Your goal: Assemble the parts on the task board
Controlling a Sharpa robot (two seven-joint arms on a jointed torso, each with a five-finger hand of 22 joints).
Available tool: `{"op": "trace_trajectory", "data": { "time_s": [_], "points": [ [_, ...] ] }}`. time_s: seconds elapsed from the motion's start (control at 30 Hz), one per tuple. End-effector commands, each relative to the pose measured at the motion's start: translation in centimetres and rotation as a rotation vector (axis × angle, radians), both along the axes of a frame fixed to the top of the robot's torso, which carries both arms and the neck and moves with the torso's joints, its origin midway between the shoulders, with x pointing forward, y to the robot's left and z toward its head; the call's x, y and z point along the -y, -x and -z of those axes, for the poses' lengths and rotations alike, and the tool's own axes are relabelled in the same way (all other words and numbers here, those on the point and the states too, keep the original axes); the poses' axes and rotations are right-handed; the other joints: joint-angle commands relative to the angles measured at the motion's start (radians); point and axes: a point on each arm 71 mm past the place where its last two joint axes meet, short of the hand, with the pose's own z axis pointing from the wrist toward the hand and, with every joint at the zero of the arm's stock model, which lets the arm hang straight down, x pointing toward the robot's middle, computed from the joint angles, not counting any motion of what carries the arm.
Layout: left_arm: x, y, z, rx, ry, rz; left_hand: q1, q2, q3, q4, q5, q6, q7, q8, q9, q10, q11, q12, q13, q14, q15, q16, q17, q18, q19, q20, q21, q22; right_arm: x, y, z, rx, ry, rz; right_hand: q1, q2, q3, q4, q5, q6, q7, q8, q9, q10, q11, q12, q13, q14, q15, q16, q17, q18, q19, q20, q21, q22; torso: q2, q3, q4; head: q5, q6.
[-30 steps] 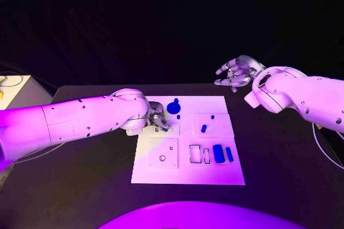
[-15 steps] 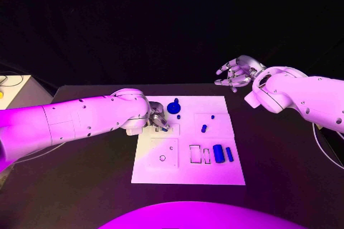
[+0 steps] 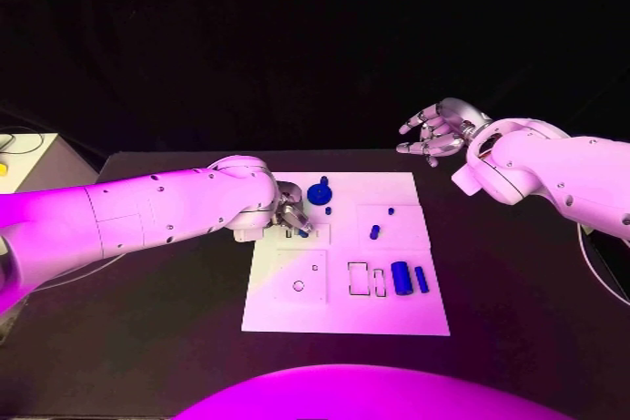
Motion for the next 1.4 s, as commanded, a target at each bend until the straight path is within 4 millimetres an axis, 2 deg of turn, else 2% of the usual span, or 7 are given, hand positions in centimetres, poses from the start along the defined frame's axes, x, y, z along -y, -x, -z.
{"op": "trace_trajectory", "data": {
  "time_s": [0.03,0.37,0.53,0.7,1.4],
  "points": [
    [0.45,0.29,0.35,-0.030,-0.018,0.035,-0.010,0.008,0.193,-0.193,0.001,0.012,-0.016,0.008,0.003,0.013,-0.002,0.007,-0.003,0.087,-0.008,0.007,0.193,-0.018,0.009,0.001,0.005,0.038,0.07,0.04,0.05,-0.009,0.007,-0.004,-0.003,-0.011,0.005,0.000,0.002,-0.009,0.001,0.005,0.001,-0.004,0.002,-0.002,0.000,-0.006,-0.001,-0.001,0.000,0.017,-0.006,0.002,-0.001,0.001,-0.001,-0.0004,-0.0019,0.001,-0.003],
    [0.82,-0.05,0.27,-0.004,-0.011,0.021,-0.024,0.014,0.176,-0.184,-0.003,0.025,-0.028,0.021,0.009,0.030,-0.011,0.008,-0.008,0.088,-0.015,0.012,0.197,-0.020,0.013,-0.004,0.006,0.043,0.21,0.08,0.06,-0.011,0.008,-0.002,-0.003,-0.011,0.005,0.000,0.002,-0.009,0.001,0.005,0.001,-0.004,0.002,-0.002,0.000,-0.006,-0.001,-0.001,0.000,0.017,-0.006,0.002,-0.001,0.001,-0.001,0.0008,-0.0001,-0.001,-0.006],
    [1.01,-0.16,0.24,0.005,-0.008,0.017,-0.028,0.022,0.158,-0.178,-0.011,0.034,-0.035,0.026,0.010,0.040,-0.017,0.007,-0.013,0.089,-0.019,0.015,0.201,-0.021,0.019,-0.009,0.008,0.051,0.27,0.10,0.07,-0.013,0.009,-0.002,-0.003,-0.011,0.005,0.000,0.002,-0.009,0.001,0.005,0.001,-0.004,0.002,-0.002,0.000,-0.006,-0.001,-0.001,0.000,0.017,-0.006,0.002,-0.001,0.001,-0.001,-0.0007,-0.0016,-0.001,-0.006],
    [1.22,-0.10,0.28,-0.001,-0.011,0.024,-0.029,0.025,0.148,-0.175,-0.014,0.040,-0.038,0.029,0.009,0.043,-0.020,0.003,-0.019,0.090,-0.022,0.019,0.205,-0.022,0.020,-0.011,0.008,0.052,0.33,0.11,0.07,-0.014,0.009,-0.001,-0.002,-0.011,0.006,-0.001,0.002,-0.009,0.001,0.007,0.002,-0.005,0.002,-0.002,-0.002,-0.007,-0.001,-0.002,-0.001,0.017,-0.006,0.002,-0.006,-0.003,-0.001,0.0000,-0.0012,-0.003,-0.006],
    [0.74,-0.01,0.35,0.000,-0.036,0.038,-0.020,0.030,0.136,-0.179,-0.012,0.046,-0.043,0.029,0.007,0.044,-0.025,-0.007,-0.035,0.092,-0.026,0.023,0.210,-0.022,0.023,-0.015,0.008,0.055,0.59,0.13,0.07,-0.014,0.010,0.003,-0.002,-0.011,0.006,-0.001,0.002,-0.009,0.001,0.007,0.002,-0.005,0.002,-0.002,-0.002,-0.007,-0.001,-0.002,-0.001,0.017,-0.006,0.002,-0.006,-0.003,-0.001,-0.0008,-0.0003,-0.003,-0.007]
  ]
}}
